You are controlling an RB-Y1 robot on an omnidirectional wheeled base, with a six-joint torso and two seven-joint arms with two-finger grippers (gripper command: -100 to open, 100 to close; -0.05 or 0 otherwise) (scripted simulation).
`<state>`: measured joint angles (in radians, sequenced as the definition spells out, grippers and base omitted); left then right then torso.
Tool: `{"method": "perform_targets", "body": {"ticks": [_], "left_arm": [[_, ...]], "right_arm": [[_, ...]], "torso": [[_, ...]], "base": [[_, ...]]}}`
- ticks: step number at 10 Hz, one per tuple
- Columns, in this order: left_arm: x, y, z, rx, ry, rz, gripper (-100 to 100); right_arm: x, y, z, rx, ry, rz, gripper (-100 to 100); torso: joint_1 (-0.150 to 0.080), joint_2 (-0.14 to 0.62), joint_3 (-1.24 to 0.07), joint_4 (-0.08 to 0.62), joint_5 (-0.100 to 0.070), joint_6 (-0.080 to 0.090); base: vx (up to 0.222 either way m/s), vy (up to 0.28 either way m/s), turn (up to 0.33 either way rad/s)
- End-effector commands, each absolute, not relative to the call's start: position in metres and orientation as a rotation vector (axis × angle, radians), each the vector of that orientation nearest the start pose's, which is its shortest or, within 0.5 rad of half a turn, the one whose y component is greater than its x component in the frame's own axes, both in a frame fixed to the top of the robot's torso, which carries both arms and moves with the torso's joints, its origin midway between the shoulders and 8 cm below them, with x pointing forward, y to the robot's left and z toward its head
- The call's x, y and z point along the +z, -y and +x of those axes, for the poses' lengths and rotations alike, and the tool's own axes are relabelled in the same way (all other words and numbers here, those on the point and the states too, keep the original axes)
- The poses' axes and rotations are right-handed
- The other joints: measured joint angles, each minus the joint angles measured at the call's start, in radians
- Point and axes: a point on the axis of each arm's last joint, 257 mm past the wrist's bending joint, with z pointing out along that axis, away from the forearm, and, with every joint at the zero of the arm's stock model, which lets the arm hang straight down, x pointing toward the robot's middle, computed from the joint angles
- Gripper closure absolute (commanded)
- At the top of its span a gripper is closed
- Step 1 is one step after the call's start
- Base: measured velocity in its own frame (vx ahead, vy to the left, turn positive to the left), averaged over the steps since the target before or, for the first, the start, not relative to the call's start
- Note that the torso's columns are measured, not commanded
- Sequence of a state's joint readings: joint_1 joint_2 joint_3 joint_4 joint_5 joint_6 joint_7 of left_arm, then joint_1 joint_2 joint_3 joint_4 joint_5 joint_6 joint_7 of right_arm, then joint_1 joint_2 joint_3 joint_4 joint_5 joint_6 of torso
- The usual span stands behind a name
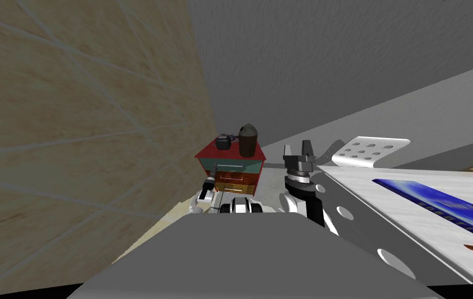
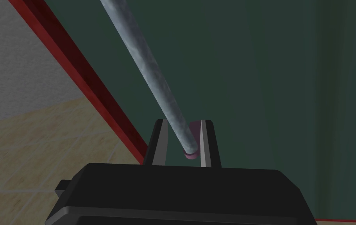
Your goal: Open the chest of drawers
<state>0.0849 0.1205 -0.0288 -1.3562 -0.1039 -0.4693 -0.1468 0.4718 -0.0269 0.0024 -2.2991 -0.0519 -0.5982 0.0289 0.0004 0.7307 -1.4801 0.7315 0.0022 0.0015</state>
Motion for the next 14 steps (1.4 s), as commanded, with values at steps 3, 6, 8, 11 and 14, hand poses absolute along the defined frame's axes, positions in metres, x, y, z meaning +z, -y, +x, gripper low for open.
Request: {"method": "perform_targets", "body": {"ticks": [3,6,8,11,14], "left_arm": [[-0.266,-0.249,0.466,-1.023,-1.278,-0.825,100],[-0.260,-0.252,0.448,-1.012,-1.271,-0.831,100],[-0.249,-0.250,0.452,-1.023,-1.262,-0.820,100],[-0.243,-0.252,0.450,-1.019,-1.271,-0.823,100],[-0.246,-0.250,0.444,-1.024,-1.276,-0.824,100]], "right_arm": [[0.059,0.275,0.323,1.351,-0.507,0.546,0],[0.059,0.275,0.323,1.351,-0.507,0.546,0],[0.059,0.275,0.323,1.351,-0.507,0.546,0],[0.059,0.275,0.323,1.351,-0.507,0.546,0],[0.059,0.275,0.323,1.351,-0.507,0.546,0]], "torso": [[0.001,0.001,0.001,0.001,0.000,-0.001],[0.000,0.003,0.002,0.002,-0.001,-0.001],[0.002,0.005,0.003,0.004,-0.001,-0.002],[0.001,0.013,0.008,0.008,-0.003,-0.004],[-0.002,0.009,0.004,0.007,-0.004,-0.002]], "base": [[0.045,0.011,-0.027],[0.039,0.006,-0.026],[-0.042,-0.002,0.008],[-0.171,0.008,0.014],[-0.143,0.000,0.025]]}}
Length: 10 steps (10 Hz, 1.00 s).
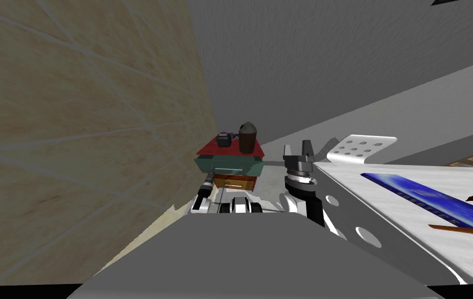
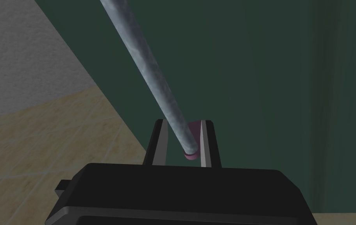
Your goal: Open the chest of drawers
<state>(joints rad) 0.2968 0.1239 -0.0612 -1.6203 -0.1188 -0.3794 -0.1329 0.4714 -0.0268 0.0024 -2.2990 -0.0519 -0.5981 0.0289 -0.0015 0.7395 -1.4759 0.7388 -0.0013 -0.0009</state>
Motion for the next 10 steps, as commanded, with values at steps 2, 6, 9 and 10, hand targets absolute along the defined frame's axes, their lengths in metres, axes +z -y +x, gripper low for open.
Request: {"method": "perform_targets", "body": {"ticks": [2,6,9,10], "left_arm": [[-0.241,-0.249,0.439,-1.029,-1.273,-0.815,100],[-0.242,-0.244,0.430,-1.037,-1.279,-0.812,100],[-0.230,-0.250,0.436,-1.022,-1.276,-0.830,-100],[-0.224,-0.253,0.438,-1.016,-1.272,-0.834,-100]], "right_arm": [[0.059,0.275,0.323,1.351,-0.507,0.546,0],[0.059,0.275,0.323,1.351,-0.507,0.546,0],[0.059,0.275,0.323,1.351,-0.507,0.546,0],[0.059,0.275,0.323,1.351,-0.507,0.546,0]], "torso": [[0.001,0.002,0.002,0.001,0.000,0.001],[0.003,0.003,0.002,0.001,0.000,-0.002],[0.003,-0.004,-0.002,0.000,0.000,-0.001],[0.003,-0.009,-0.005,-0.002,0.001,0.000]], "base": [[-0.200,0.048,0.018],[-0.172,0.024,0.020],[-0.120,0.012,-0.062],[-0.013,0.005,-0.078]]}}
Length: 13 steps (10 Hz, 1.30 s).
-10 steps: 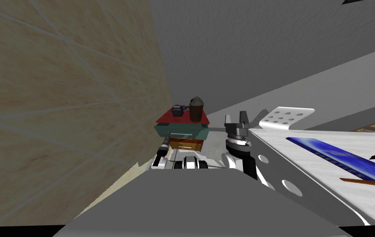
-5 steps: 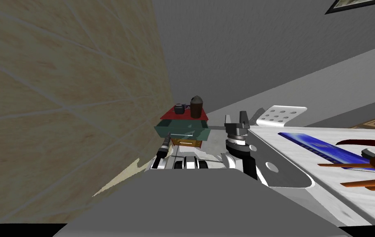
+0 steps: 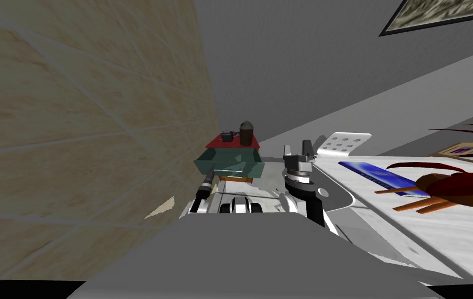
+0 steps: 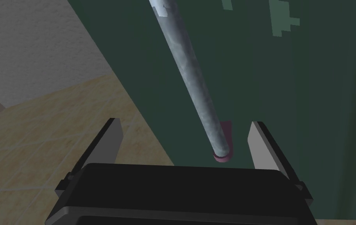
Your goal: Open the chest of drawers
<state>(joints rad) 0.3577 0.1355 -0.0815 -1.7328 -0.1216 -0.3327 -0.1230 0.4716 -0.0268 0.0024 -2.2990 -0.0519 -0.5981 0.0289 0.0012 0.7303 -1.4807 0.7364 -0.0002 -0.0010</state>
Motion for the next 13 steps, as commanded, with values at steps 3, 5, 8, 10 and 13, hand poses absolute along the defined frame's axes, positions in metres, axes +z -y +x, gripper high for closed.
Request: {"method": "perform_targets", "body": {"ticks": [3,5,8,10,13], "left_arm": [[-0.207,-0.260,0.444,-1.000,-1.261,-0.846,-100],[-0.196,-0.266,0.447,-0.989,-1.253,-0.855,-100],[-0.203,-0.269,0.446,-0.976,-1.269,-0.879,-100],[-0.209,-0.270,0.445,-0.970,-1.280,-0.890,0],[-0.213,-0.271,0.444,-0.964,-1.288,-0.899,0]], "right_arm": [[0.059,0.275,0.323,1.351,-0.507,0.546,0],[0.059,0.275,0.323,1.351,-0.507,0.546,0],[0.059,0.275,0.323,1.351,-0.507,0.546,0],[0.059,0.275,0.323,1.351,-0.507,0.546,0],[0.059,0.275,0.323,1.351,-0.507,0.546,0]], "torso": [[-0.001,0.008,0.005,0.002,0.000,0.001],[-0.003,0.013,0.007,0.006,-0.002,0.000],[-0.005,0.017,0.009,0.010,-0.005,-0.001],[-0.004,0.012,0.007,0.006,-0.003,0.001],[-0.002,0.009,0.005,0.003,-0.001,0.001]], "base": [[-0.022,0.006,-0.071],[-0.035,0.002,-0.084],[-0.024,0.000,-0.035],[0.000,0.000,0.000],[0.000,0.000,0.000]]}}
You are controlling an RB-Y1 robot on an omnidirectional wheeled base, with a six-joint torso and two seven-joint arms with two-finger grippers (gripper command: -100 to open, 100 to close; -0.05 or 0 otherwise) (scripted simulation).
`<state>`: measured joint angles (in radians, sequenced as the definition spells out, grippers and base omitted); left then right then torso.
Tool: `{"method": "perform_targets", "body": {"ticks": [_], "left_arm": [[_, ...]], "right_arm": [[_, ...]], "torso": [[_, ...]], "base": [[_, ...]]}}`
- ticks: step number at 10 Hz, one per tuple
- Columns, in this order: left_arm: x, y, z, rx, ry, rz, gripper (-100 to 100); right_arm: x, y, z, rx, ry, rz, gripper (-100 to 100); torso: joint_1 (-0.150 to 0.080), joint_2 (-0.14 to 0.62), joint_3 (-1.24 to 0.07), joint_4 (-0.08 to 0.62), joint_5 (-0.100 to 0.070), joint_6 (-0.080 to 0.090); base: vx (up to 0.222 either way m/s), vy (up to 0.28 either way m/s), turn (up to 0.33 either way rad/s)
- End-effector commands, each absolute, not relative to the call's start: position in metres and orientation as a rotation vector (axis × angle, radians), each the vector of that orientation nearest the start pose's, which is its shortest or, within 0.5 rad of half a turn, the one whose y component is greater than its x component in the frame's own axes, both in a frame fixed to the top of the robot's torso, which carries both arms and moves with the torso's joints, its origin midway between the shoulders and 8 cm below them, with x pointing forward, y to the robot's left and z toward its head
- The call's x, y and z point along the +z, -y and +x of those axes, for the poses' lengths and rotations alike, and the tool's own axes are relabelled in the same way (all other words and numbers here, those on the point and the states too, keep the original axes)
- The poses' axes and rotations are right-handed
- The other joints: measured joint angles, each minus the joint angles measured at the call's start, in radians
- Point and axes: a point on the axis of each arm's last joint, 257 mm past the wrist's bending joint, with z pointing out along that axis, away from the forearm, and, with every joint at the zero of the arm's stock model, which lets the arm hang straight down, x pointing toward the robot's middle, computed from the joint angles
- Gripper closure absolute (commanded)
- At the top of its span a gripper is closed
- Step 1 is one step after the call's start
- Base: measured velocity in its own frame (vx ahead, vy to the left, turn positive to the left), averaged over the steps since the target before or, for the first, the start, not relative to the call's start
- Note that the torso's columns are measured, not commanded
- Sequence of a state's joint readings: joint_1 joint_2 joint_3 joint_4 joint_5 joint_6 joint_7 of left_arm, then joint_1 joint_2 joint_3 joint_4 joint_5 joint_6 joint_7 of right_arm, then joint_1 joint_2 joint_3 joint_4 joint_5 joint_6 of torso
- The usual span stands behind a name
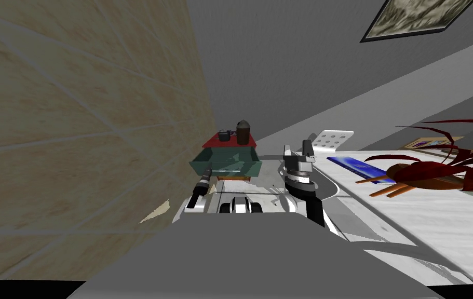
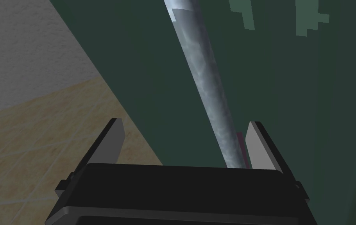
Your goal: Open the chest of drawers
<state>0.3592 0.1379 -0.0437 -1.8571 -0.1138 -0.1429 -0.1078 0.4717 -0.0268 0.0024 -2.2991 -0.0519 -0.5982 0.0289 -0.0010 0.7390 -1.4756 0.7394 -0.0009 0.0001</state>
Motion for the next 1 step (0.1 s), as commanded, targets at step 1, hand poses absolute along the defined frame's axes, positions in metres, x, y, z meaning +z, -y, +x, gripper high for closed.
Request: {"method": "perform_targets", "body": {"ticks": [1], "left_arm": [[-0.2139,-0.2707,0.4438,-0.964,-1.289,-0.900,0]], "right_arm": [[0.0591,0.2751,0.3228,1.351,-0.507,0.546,0]], "torso": [[0.000,0.000,0.000,0.000,0.000,0.000]], "base": [[0.000,0.000,0.000]]}}
